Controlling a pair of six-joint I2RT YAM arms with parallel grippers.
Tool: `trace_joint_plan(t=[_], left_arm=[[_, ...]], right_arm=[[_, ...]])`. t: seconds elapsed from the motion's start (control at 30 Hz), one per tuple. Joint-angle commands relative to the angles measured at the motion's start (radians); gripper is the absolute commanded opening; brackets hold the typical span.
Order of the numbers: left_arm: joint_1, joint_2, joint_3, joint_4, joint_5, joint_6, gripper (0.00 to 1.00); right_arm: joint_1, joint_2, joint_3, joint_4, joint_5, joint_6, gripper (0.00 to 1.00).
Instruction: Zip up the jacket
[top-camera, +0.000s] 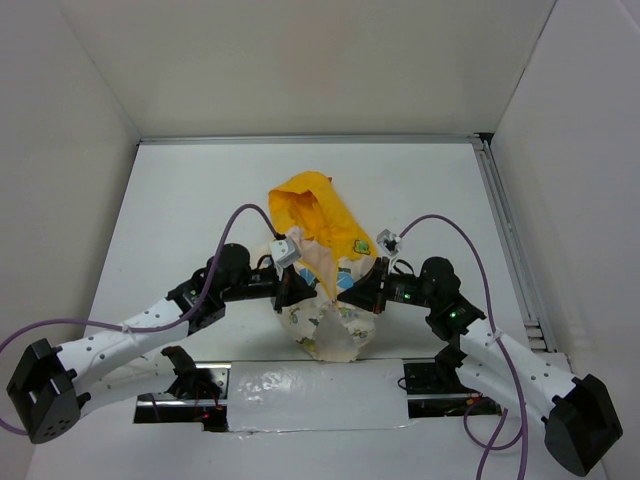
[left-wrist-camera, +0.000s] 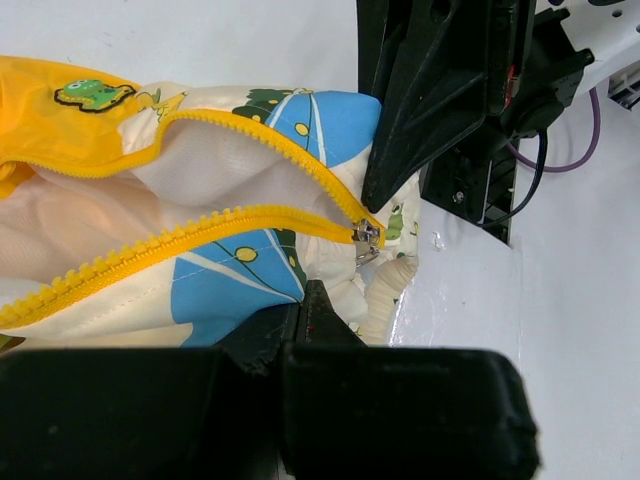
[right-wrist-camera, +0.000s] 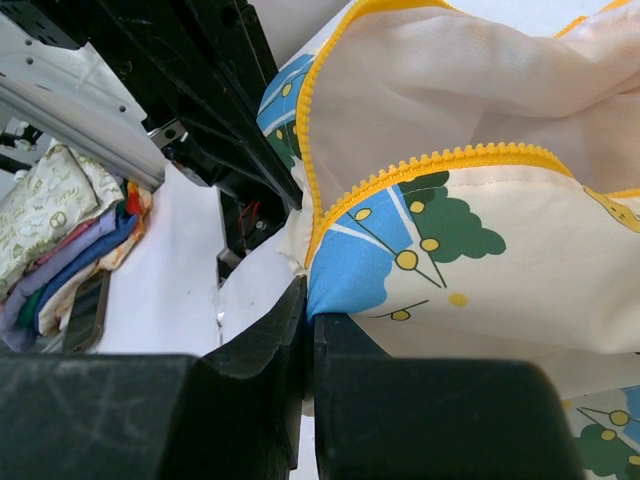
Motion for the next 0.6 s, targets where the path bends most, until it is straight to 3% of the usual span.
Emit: trace_joint_plan(t=[0.0, 0.57], left_arm=[[0.001, -0.020, 0.044, 0.051, 0.012, 0.022, 0.00], [-0.001, 0.003, 0.013, 0.082, 0.093, 0.036, 0.00]], right_arm=[[-0.004, -0.021, -0.001, 0.034, -0.004, -0.002, 0.00], [-0.004, -0.003, 0.033, 0.080, 0.011, 0.023, 0.00]])
